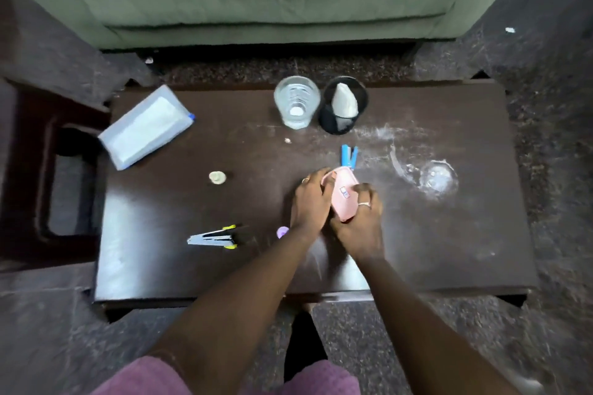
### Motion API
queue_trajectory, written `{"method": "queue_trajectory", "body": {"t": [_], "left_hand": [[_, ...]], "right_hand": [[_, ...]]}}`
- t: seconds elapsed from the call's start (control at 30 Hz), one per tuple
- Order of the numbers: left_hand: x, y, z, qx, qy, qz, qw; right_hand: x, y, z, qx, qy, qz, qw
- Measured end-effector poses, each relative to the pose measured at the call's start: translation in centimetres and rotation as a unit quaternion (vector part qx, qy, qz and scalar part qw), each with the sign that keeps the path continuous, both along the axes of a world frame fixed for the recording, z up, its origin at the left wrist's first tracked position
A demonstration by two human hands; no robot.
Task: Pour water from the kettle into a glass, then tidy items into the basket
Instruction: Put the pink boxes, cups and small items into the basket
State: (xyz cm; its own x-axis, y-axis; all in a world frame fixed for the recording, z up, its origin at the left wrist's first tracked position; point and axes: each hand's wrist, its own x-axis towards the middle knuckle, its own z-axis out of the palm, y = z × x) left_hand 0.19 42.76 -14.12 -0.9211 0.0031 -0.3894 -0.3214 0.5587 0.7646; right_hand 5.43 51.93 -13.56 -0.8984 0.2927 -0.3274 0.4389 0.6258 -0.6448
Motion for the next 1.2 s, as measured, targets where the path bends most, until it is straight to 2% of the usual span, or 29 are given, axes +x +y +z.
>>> {"method": "queue_trajectory", "body": {"t": [0.17, 0.3, 0.5, 0.6, 0.73, 0.83, 0.9, 0.97, 1.03, 1.13, 1.2], "left_hand": [[-2.9, -9.8, 1.2, -0.004, 0.041, 0.152, 0.987], [-5.3, -18.9, 3.1, -0.012, 0.084, 0.309, 0.947], [-7.4, -32.9, 7.0, -0.024, 0.129, 0.530, 0.838], [-7.8, -38.9, 9.0, -0.032, 0.170, 0.600, 0.781], [-7.7, -46.8, 11.0, -0.038, 0.180, 0.675, 0.715], [-7.2, -51.4, 11.4, -0.025, 0.136, 0.715, 0.686], [-6.7, -53.8, 11.0, -0.007, 0.087, 0.728, 0.680], [-6.5, -55.1, 10.3, 0.023, 0.033, 0.727, 0.686], [-6.4, -55.9, 9.4, 0.077, -0.006, 0.732, 0.677], [-6.5, -56.5, 8.5, 0.188, 0.001, 0.751, 0.633], [-6.6, -57.1, 8.0, 0.229, -0.008, 0.762, 0.606]], "right_hand": [[-4.9, -9.4, 1.4, -0.053, 0.021, 0.078, 0.995], [-9.2, -18.0, 3.1, -0.129, 0.041, 0.122, 0.983], [-13.9, -33.2, 7.0, -0.221, 0.046, 0.185, 0.956], [-15.8, -40.3, 8.8, -0.203, 0.061, 0.218, 0.953], [-17.8, -49.8, 11.6, -0.231, 0.065, 0.237, 0.941], [-19.0, -55.6, 12.6, -0.194, 0.081, 0.304, 0.929], [-19.4, -58.7, 12.5, -0.122, 0.098, 0.375, 0.914], [-19.9, -60.9, 11.7, -0.045, 0.103, 0.450, 0.886], [-20.3, -62.6, 10.7, 0.031, 0.097, 0.513, 0.853], [-20.3, -64.1, 9.3, 0.133, 0.100, 0.557, 0.814], [-20.2, -64.8, 8.6, 0.182, 0.107, 0.570, 0.794]]}}
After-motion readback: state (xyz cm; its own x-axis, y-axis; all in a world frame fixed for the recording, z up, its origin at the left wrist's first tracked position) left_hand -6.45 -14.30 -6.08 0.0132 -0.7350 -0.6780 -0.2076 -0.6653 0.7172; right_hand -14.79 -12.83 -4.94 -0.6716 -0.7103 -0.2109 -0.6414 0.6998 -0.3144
